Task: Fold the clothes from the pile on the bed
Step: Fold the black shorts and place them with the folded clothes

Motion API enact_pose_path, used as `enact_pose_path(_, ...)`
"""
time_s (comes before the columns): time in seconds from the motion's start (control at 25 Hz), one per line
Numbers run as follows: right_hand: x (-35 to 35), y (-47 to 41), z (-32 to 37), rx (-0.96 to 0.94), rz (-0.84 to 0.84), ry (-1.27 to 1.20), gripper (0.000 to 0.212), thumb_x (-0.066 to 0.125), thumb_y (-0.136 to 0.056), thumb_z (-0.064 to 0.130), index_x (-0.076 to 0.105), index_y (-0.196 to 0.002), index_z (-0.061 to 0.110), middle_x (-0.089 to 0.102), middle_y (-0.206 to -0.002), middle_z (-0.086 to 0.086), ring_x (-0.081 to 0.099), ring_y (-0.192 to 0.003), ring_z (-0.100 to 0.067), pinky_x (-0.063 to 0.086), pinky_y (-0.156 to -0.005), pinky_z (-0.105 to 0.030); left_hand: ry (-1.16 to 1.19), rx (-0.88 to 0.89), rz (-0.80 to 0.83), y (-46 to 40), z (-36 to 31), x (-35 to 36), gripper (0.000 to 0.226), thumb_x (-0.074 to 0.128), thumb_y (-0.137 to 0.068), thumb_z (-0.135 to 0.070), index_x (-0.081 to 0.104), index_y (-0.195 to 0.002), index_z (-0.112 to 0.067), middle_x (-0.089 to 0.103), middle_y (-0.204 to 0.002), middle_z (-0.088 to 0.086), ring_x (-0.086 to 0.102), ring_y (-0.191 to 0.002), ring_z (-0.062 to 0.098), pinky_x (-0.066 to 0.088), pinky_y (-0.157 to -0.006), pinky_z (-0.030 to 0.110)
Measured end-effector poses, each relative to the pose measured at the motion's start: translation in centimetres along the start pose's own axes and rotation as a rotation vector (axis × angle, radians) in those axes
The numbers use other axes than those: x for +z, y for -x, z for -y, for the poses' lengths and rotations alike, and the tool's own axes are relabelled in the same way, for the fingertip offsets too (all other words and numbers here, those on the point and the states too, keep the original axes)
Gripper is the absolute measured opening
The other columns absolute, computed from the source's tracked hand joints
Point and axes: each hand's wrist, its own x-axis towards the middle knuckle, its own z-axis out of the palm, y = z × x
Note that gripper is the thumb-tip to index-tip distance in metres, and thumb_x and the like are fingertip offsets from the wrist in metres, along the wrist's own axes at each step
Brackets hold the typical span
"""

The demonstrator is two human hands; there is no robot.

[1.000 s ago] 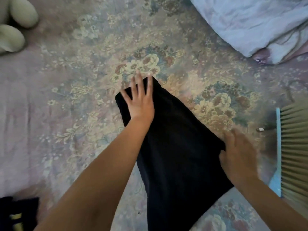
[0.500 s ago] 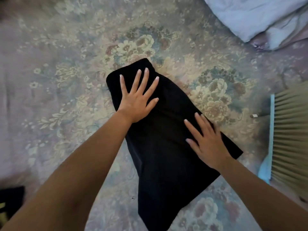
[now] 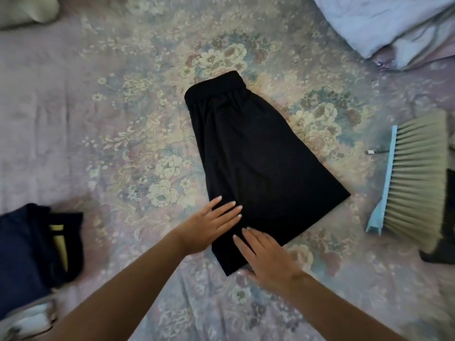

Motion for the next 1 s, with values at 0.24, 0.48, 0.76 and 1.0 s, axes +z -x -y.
enact_pose_path(0.24, 1.4, -0.6, 3.0, 0.299, 0.044, -0.058, 0.097, 0.086, -0.046, 0.054, 0.056, -0.123, 0.002, 0.064, -0.116, -0.019, 0.062, -0.109, -0.031, 0.05, -0.089, -0.05, 0.188, -0.088, -0.019, -0.9, -0.2, -0.7, 0.047, 0.028, -0.079, -0.008, 0.067, -0.105, -0.007, 0.06, -0.127, 0.015, 0.058, -0.118, 0.027, 0.043, -0.1, 0.045)
enact_pose_path(0.48, -1.1, -1.5, 3.7, 1.015, -0.511, -1.104, 0.008, 0.066, -0.087, 0.026, 0.06, -0.088, 0.02, 0.064, -0.093, -0.003, 0.06, -0.089, -0.021, 0.047, -0.076, -0.032, 0.275, -0.231, -0.325, -4.3, 1.1, -4.4, 0.027, 0.055, -0.077, -0.031, 0.061, -0.096, -0.013, 0.064, -0.084, 0.004, 0.063, -0.084, 0.021, 0.045, -0.097, 0.045)
enact_pose_path(0.76, -1.8, -0.9, 1.4, 1.35, -0.655, -1.309, 0.04, 0.067, -0.087, 0.014, 0.043, -0.117, 0.006, 0.053, -0.11, -0.01, 0.054, -0.094, -0.021, 0.044, -0.071, -0.017, 0.311, -0.243, -0.155, -3.1, -2.8, -2.1, 0.056, 0.034, -0.084, -0.003, 0.042, -0.139, -0.007, 0.044, -0.142, 0.015, 0.04, -0.133, 0.03, 0.03, -0.111, 0.047)
enact_pose_path(1.0, 1.5, 1.9, -2.8, 0.316, -0.425, 0.175, 0.029, 0.058, -0.079, 0.004, 0.061, -0.107, 0.011, 0.06, -0.113, -0.013, 0.048, -0.105, -0.027, 0.042, -0.085, -0.04, 0.157, -0.188, 0.048, -3.0, -3.4, 0.1, 0.06, 0.024, -0.093, -0.039, 0.032, -0.146, -0.011, 0.032, -0.149, 0.019, 0.029, -0.14, 0.033, 0.02, -0.115, 0.05)
